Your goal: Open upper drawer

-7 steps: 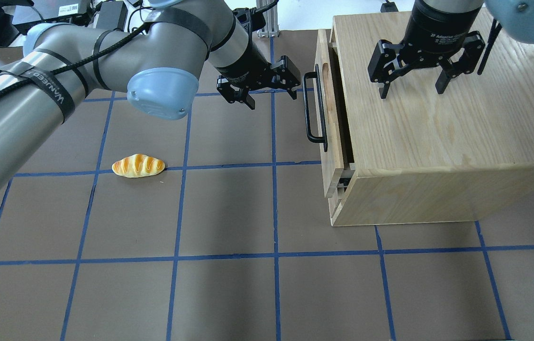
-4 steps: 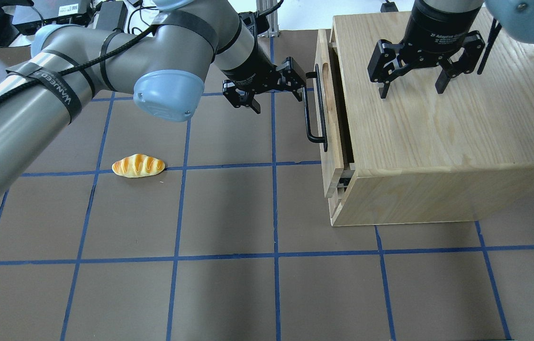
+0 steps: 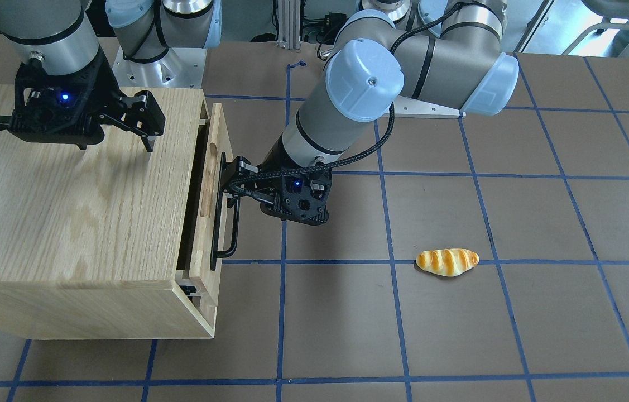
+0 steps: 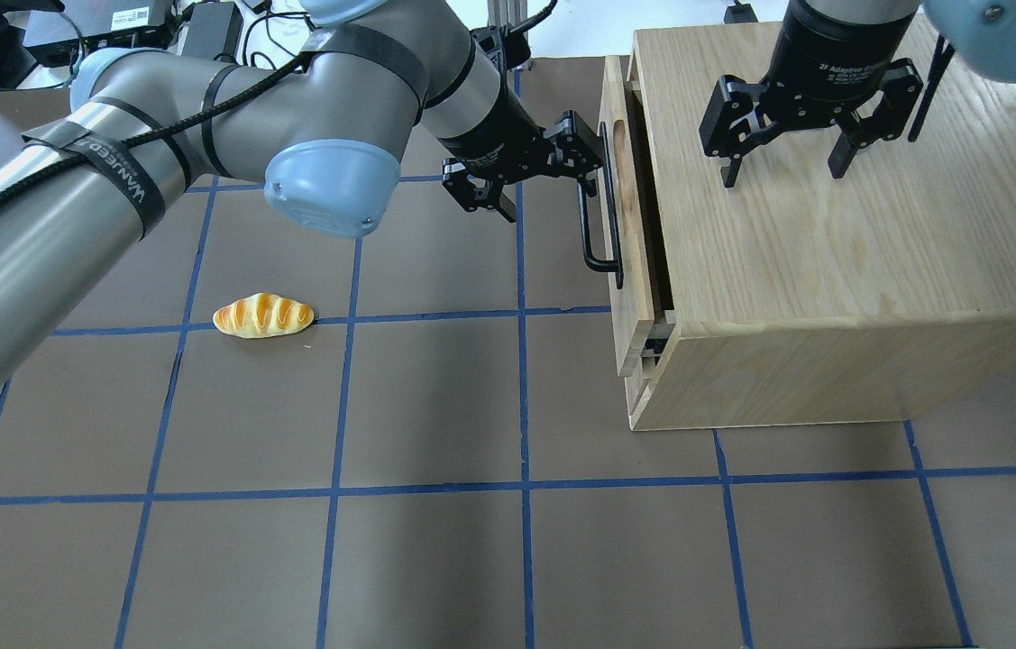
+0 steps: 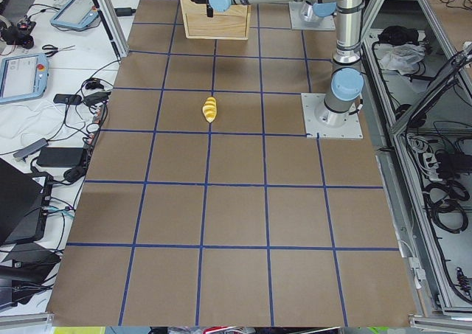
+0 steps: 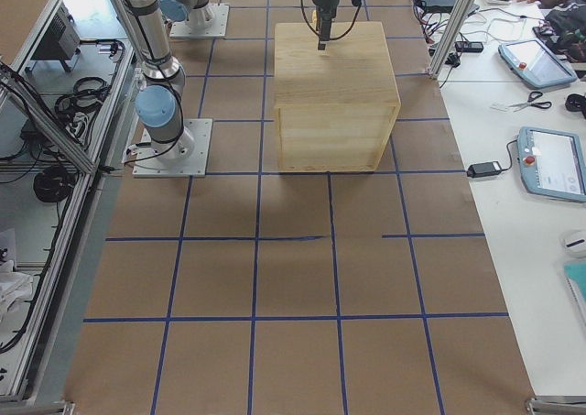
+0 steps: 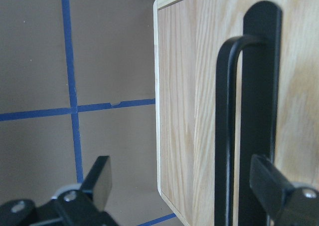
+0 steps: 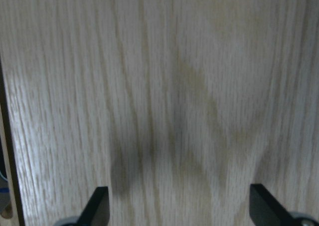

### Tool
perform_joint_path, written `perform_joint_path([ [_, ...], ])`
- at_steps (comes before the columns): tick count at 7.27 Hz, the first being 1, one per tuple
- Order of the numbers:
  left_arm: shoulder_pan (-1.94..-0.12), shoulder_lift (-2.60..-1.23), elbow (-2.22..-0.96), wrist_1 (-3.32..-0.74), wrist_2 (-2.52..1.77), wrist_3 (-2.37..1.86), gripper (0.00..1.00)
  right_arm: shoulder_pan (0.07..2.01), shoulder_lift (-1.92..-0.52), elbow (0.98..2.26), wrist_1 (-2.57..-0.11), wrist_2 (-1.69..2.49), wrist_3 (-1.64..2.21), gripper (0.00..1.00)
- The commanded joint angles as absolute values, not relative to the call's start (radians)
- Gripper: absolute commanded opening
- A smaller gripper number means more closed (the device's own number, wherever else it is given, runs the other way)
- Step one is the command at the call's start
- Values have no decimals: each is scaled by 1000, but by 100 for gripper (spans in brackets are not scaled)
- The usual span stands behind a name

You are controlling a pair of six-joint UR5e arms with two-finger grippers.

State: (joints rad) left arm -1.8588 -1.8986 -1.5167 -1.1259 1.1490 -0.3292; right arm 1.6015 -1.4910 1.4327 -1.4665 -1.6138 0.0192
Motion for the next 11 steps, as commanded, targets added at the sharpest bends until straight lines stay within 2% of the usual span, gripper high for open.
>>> perform_joint_path([
  [1, -1859, -1908, -1522, -1120, 1149, -325, 100, 1601, -1491, 1434, -1466, -1614, 20, 100],
  [11, -1850, -1879, -1548, -1147, 1239, -221, 100, 1601, -1491, 1433, -1466, -1614, 18, 100],
])
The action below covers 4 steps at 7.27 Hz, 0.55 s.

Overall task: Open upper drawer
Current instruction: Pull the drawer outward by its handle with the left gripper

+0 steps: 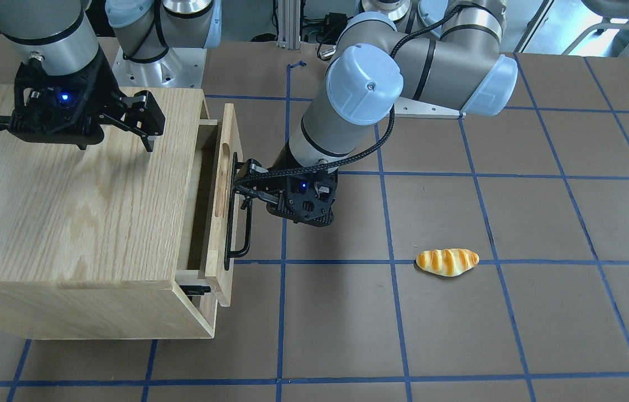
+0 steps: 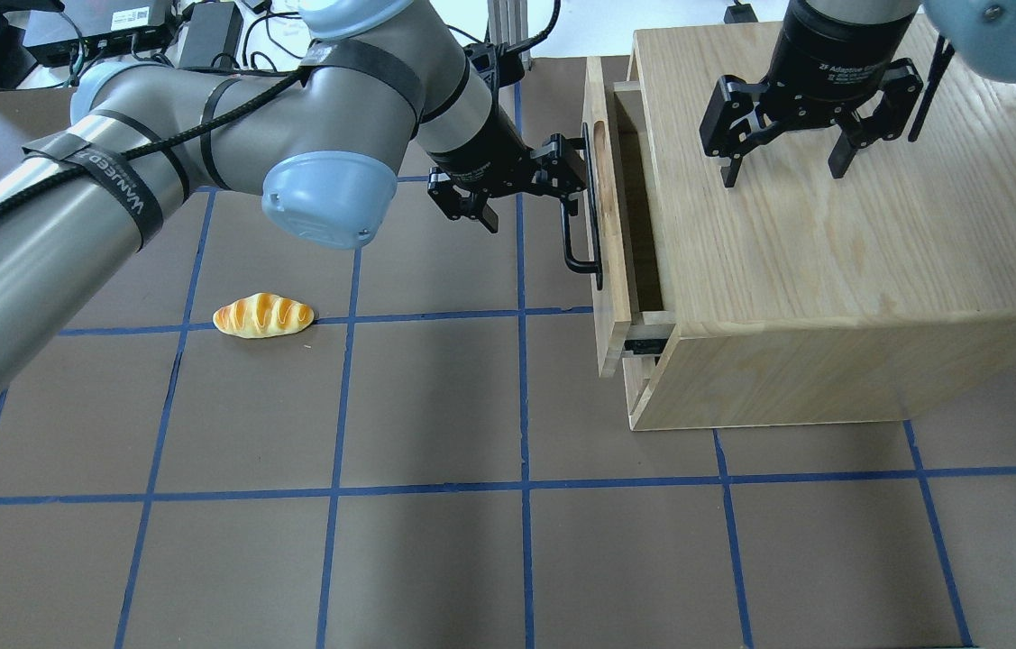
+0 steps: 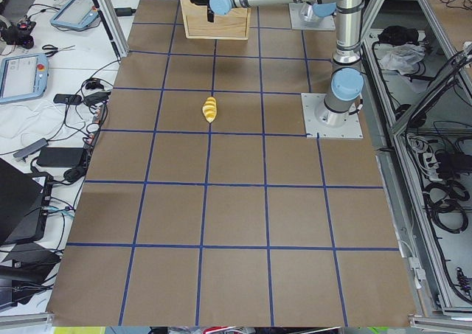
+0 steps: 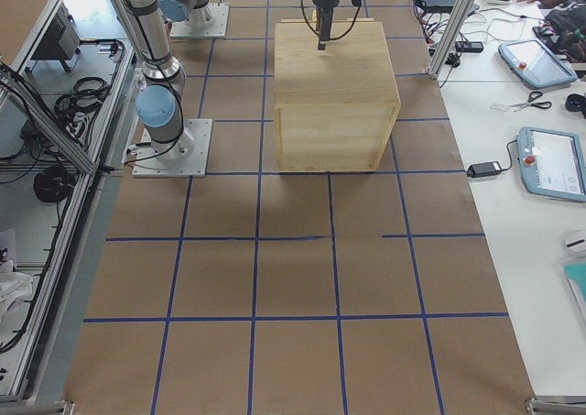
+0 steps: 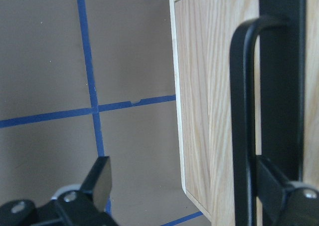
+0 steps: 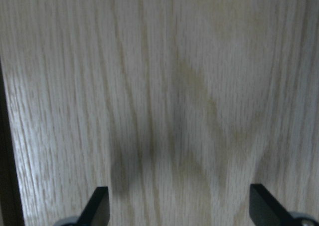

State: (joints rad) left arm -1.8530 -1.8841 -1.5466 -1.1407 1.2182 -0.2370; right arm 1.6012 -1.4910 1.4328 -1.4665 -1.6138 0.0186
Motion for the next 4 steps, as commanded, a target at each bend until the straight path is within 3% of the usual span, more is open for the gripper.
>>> perform_joint_path([
  [1, -1845, -1875, -1546, -1153, 1241, -204, 100, 1601, -1491, 1433, -1466, -1614, 20, 100],
  [4, -1823, -1867, -1552, -1187, 1284, -149, 100, 1600, -1491, 1433, -1466, -1614, 18, 100],
])
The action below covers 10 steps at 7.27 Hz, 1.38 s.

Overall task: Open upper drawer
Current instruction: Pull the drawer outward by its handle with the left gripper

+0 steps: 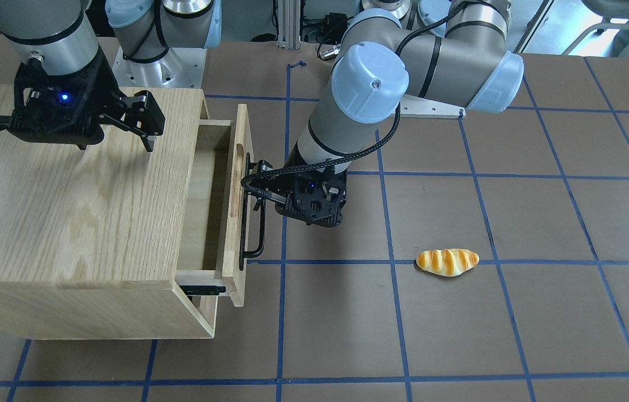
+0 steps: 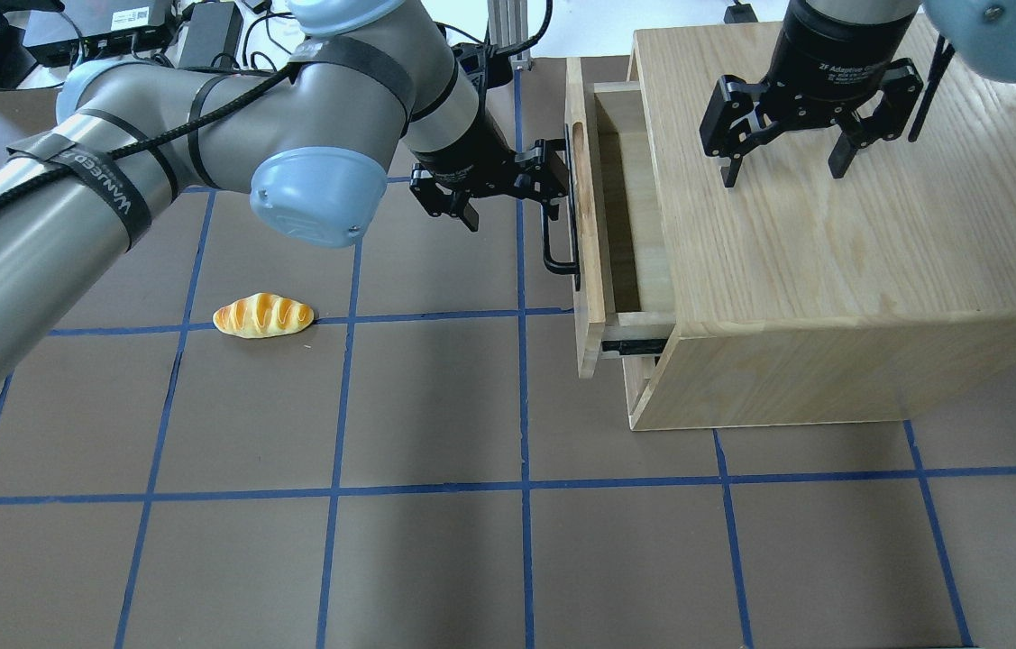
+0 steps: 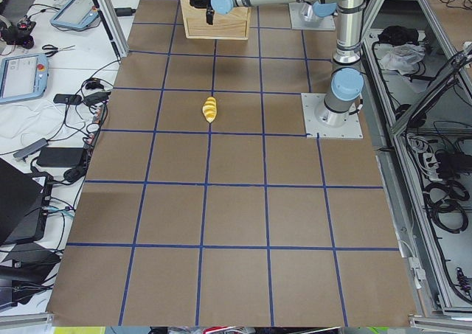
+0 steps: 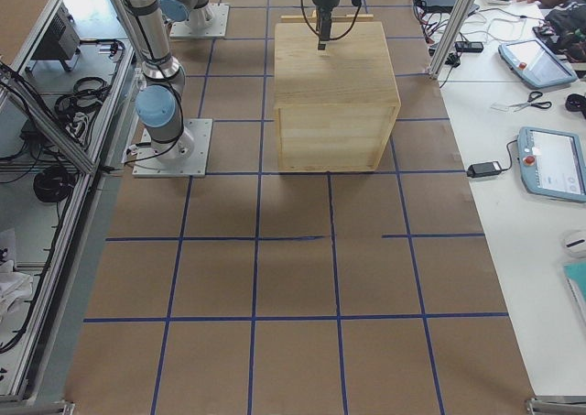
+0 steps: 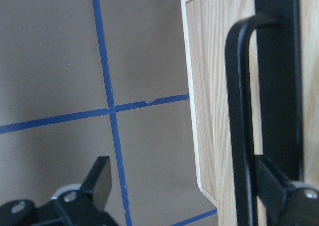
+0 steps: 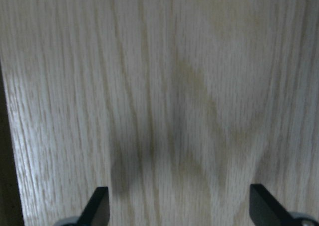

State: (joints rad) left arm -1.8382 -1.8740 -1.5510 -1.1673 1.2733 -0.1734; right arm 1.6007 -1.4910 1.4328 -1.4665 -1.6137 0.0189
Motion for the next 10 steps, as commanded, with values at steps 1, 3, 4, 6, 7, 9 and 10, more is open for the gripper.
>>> perform_joint_path([
  [1, -1801, -1865, -1554, -1204, 1284, -117, 100, 1601, -1491, 1433, -1466, -1614, 18, 100],
  [3, -1763, -1847, -1554, -1258, 1284, -65, 100, 1600, -1491, 1433, -1466, -1614, 20, 100],
  [4, -1743, -1839, -1554, -1275, 1284, -40, 100, 1601, -1491, 1433, -1466, -1614, 20, 100],
  [6, -1694, -1821, -1554, -1325, 1284, 26, 100, 1601, -1491, 1433, -1466, -1614, 20, 100],
  [7, -1680, -1813, -1555, -1339, 1284, 35, 100, 1601, -1491, 1434, -1466, -1614, 18, 100],
  [9, -1674, -1810, -1557, -1345, 1319, 52, 100, 1601, -1491, 1433, -1466, -1614, 20, 100],
  [10, -1664, -1810, -1557, -1353, 1334, 54, 100, 1601, -1491, 1433, -1466, -1614, 20, 100],
])
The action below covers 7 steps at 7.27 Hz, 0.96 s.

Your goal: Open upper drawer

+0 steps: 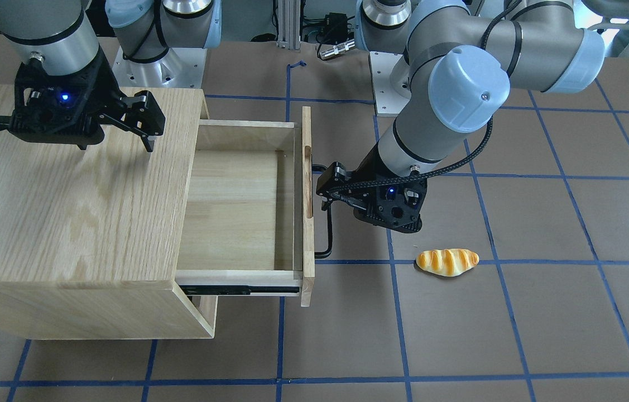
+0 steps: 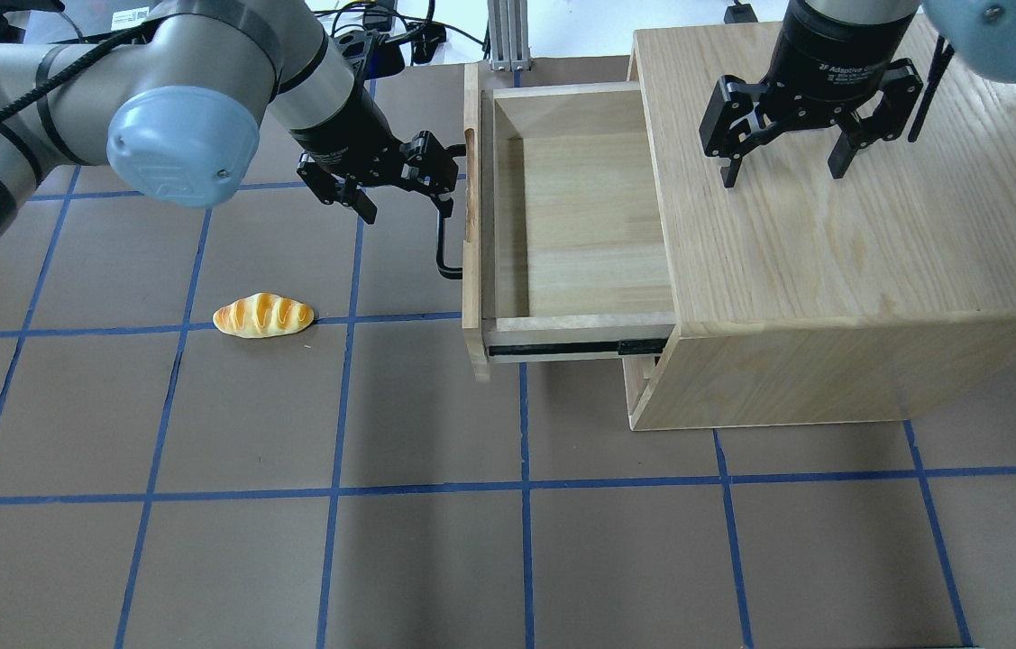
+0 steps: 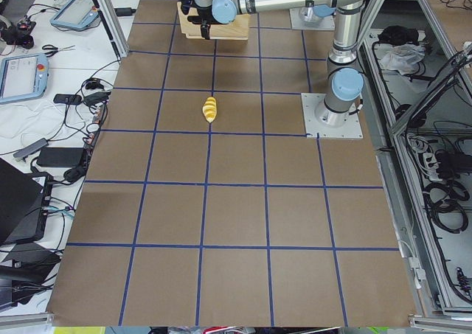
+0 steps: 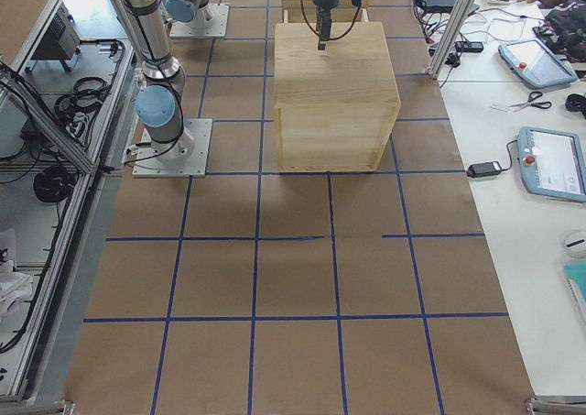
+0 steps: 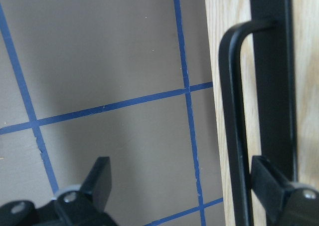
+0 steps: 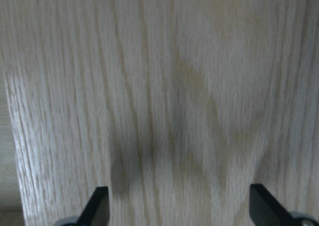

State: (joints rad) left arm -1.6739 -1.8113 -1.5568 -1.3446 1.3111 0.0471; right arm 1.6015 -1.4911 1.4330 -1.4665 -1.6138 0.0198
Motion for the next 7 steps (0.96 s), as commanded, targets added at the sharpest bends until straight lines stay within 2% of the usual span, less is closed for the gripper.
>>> perform_joint_path([
  [1, -1655, -1807, -1554, -1354, 1336, 54, 100, 1601, -1491, 1433, -1466, -1614, 20, 100],
  [3, -1615, -1754, -1513, -1473, 1354, 55, 100, 1600, -1491, 1434, -1466, -1614, 18, 100],
  [5, -1582, -1682, -1419, -1676, 1443, 69, 100, 1600, -1491, 1433, -1466, -1614, 20, 100],
  [7, -1566, -1628, -1416, -1687, 1604, 138, 100, 1601, -1491, 1434, -1466, -1614, 20, 100],
])
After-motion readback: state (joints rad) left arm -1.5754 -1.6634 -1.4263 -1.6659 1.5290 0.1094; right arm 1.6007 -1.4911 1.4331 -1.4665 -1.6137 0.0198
